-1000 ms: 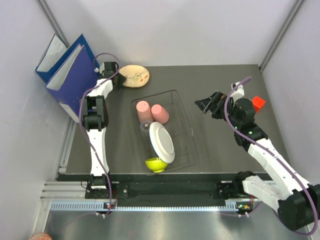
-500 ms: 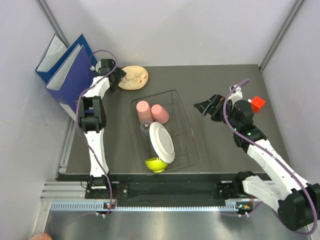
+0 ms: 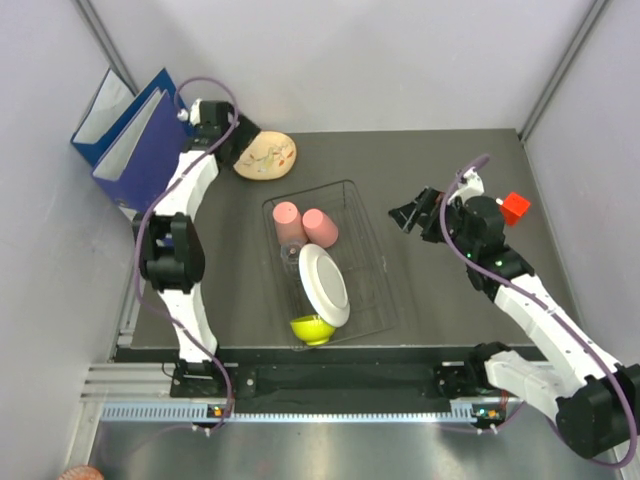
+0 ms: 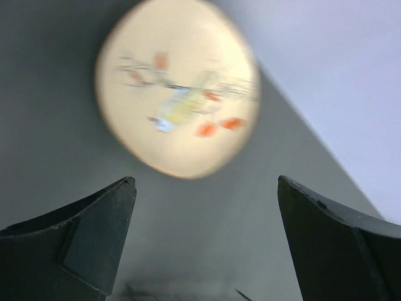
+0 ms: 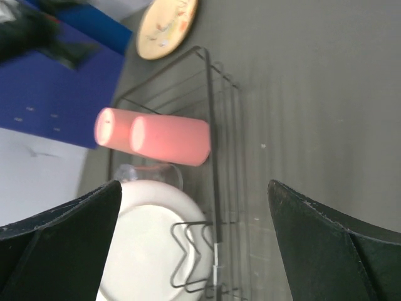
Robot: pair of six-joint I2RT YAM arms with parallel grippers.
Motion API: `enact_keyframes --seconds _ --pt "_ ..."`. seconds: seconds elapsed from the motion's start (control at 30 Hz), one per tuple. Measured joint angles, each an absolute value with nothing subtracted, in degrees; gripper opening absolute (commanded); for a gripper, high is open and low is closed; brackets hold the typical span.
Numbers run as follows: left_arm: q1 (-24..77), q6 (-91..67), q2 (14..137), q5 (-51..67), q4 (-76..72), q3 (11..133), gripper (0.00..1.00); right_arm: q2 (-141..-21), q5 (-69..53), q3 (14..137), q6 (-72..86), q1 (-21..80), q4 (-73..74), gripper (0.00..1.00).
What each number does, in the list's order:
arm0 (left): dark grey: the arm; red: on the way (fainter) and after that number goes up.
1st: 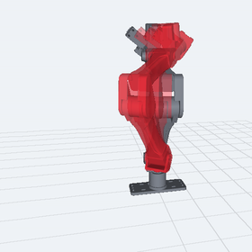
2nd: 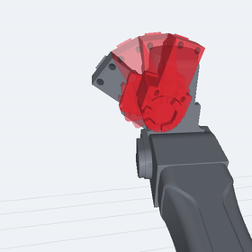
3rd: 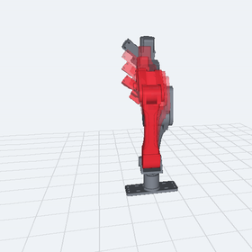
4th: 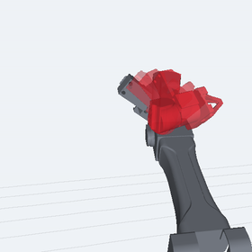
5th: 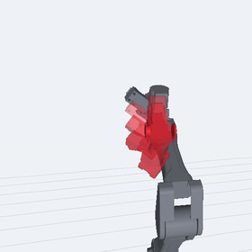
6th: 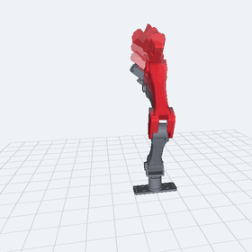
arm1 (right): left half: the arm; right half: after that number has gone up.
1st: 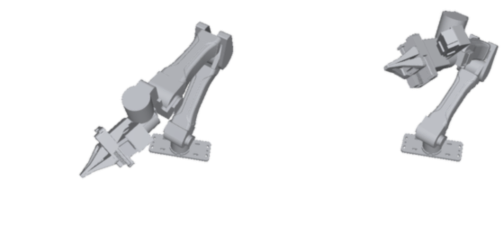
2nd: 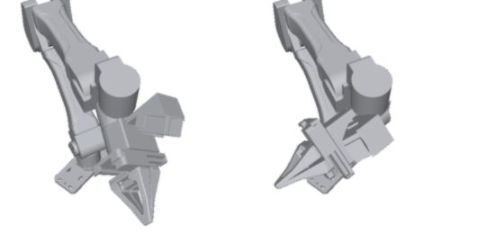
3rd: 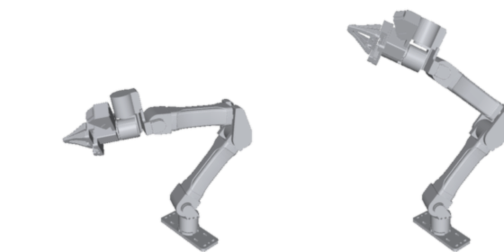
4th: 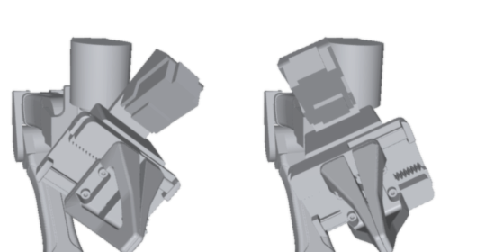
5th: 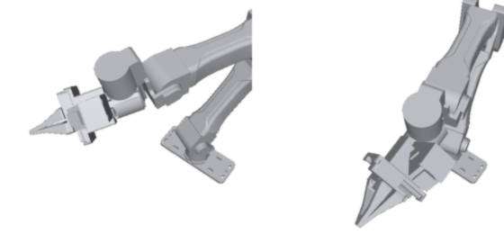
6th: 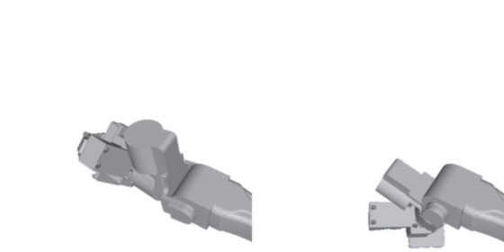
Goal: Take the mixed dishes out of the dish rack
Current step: Place the plate at the center of the board, then adjust the dish rack at the center of the board.
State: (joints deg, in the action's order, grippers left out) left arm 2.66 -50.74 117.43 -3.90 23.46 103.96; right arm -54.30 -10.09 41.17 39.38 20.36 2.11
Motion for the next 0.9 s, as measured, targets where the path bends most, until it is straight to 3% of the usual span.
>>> enact_keyframes --seconds 0.13,0.3,0.47,0.67,0.9 --pt "7.55 -49.56 105.23 -4.67 20.60 99.31 0.99 -57.10 -2.85 47.55 33.17 24.86 10.20 1.00" --pt "17.39 -46.85 86.35 -12.47 16.97 84.34 0.99 -58.30 11.53 52.71 27.46 37.78 17.65 1.00" --pt "26.11 -45.71 73.58 -22.13 17.67 69.52 0.98 -61.12 21.10 55.40 25.32 42.11 22.72 0.99" --pt "28.82 -47.05 61.30 -30.63 23.16 56.03 0.92 -61.69 27.66 56.05 22.92 48.49 24.60 0.89" --pt "29.34 -50.02 52.56 -33.45 26.09 49.63 0.82 -68.69 31.94 59.88 22.70 48.75 26.06 0.85"
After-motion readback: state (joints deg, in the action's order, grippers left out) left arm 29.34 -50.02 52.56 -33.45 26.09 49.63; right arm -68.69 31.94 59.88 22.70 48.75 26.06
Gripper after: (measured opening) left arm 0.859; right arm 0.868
